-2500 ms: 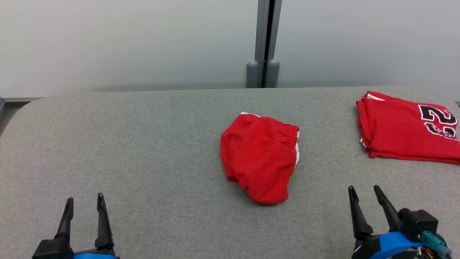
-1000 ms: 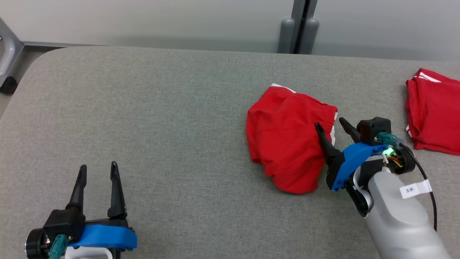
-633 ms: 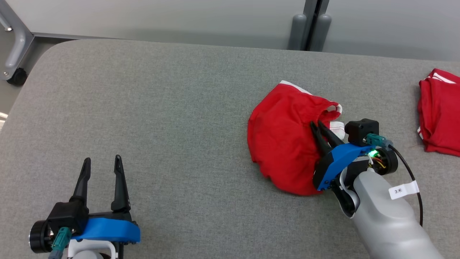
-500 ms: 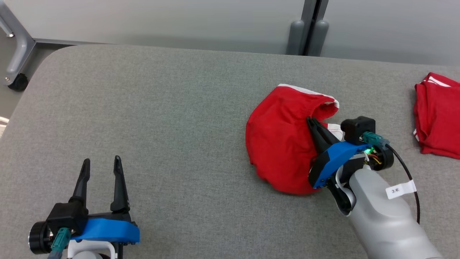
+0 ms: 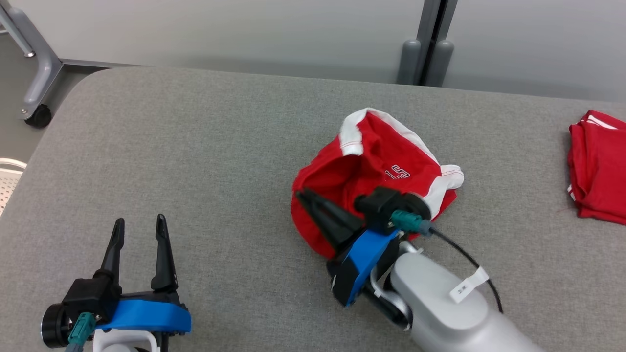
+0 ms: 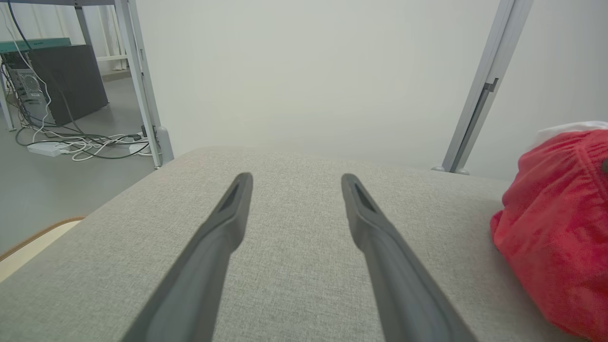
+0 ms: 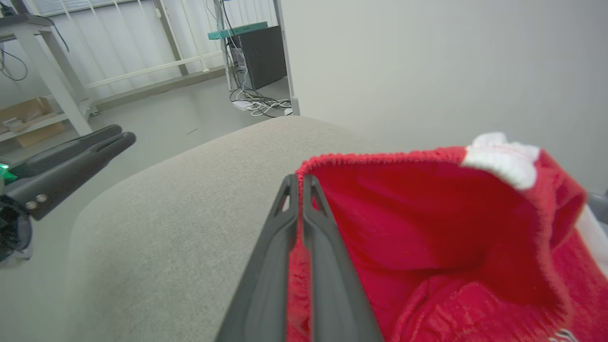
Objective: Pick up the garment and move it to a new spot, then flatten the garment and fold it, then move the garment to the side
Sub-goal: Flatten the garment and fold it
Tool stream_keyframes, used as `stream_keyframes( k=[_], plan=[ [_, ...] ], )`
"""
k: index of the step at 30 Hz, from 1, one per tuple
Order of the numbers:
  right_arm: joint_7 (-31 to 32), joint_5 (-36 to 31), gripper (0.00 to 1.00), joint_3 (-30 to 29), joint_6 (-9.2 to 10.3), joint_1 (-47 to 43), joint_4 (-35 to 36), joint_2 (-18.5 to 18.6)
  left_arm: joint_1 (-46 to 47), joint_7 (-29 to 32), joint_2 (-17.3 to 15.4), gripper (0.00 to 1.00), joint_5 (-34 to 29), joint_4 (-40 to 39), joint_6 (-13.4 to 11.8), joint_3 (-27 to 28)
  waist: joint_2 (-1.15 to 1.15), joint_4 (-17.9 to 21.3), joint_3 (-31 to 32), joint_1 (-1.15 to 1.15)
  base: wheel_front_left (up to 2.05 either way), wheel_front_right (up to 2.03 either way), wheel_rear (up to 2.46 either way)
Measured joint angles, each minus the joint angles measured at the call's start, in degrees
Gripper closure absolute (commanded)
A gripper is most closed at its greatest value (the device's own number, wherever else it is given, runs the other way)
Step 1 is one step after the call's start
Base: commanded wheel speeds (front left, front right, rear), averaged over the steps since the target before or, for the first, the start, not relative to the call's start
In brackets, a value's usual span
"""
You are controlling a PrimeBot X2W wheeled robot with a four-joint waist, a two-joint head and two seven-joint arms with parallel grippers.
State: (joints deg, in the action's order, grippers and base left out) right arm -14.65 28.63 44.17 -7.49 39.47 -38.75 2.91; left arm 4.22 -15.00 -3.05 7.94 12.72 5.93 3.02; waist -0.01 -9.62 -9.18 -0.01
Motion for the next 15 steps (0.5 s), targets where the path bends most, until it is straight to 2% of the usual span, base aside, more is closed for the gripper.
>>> stream_keyframes(
  k=[8, 9, 10, 13, 15],
  plan=[
    [1.5, 6.1, 1.0, 18.0, 0.0, -2.6, 6.1, 0.0, 0.1, 0.0, 0.1, 0.0, 0.6, 0.3, 0.0, -0.3, 0.0, -1.0, -0.9, 0.0, 0.0, 0.0, 0.0],
    [1.5, 6.3, 0.93, 19.4, 0.0, -2.8, 6.4, -0.1, 0.1, 0.0, 0.1, 0.0, 0.6, 0.4, 0.0, -0.3, 0.0, -1.0, -1.0, 0.01, 0.0, 0.0, 0.0],
    [1.5, 6.3, 0.0, 20.6, 0.0, -2.8, 6.6, -0.1, 0.2, 0.0, 0.1, 0.0, 0.7, 0.5, 0.0, -0.4, 0.01, -1.0, -1.0, 0.0, 0.0, 0.0, 0.0],
    [1.2, 7.2, 0.0, 22.1, 0.0, -3.2, 7.2, -0.1, 0.4, 0.0, 0.1, 0.0, 1.2, 0.8, -0.3, -0.6, 0.0, -0.6, -1.0, 0.0, 0.0, 0.0, 0.0],
    [0.4, 7.1, 0.0, 20.3, 0.0, -3.2, 6.8, -0.1, 0.3, 0.0, 0.1, 0.0, 1.2, 0.8, -0.4, -0.6, 0.0, 0.2, -0.8, 0.01, 0.0, 0.0, 0.0]
  ],
)
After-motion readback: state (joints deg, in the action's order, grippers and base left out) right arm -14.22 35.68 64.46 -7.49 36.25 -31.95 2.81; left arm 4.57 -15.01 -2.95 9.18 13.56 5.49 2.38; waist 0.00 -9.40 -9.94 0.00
